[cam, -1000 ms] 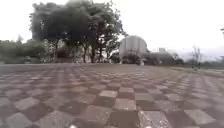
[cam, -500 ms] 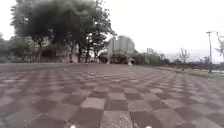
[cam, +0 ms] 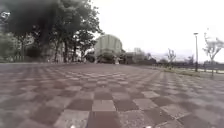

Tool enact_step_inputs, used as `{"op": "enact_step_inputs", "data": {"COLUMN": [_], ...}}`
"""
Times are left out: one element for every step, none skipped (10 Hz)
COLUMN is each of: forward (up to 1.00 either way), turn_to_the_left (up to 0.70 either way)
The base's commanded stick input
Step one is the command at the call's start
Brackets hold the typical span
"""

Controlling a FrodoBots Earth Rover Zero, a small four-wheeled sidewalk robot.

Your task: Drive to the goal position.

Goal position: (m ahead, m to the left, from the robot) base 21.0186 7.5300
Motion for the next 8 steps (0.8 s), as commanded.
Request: {"op": "enact_step_inputs", "data": {"forward": [0.85,0.85,0.85,0.85,0.85,0.85,0.85,0.85], "turn_to_the_left": [0.00,0.00,0.00,0.00,0.00,0.00,0.00,0.00]}}
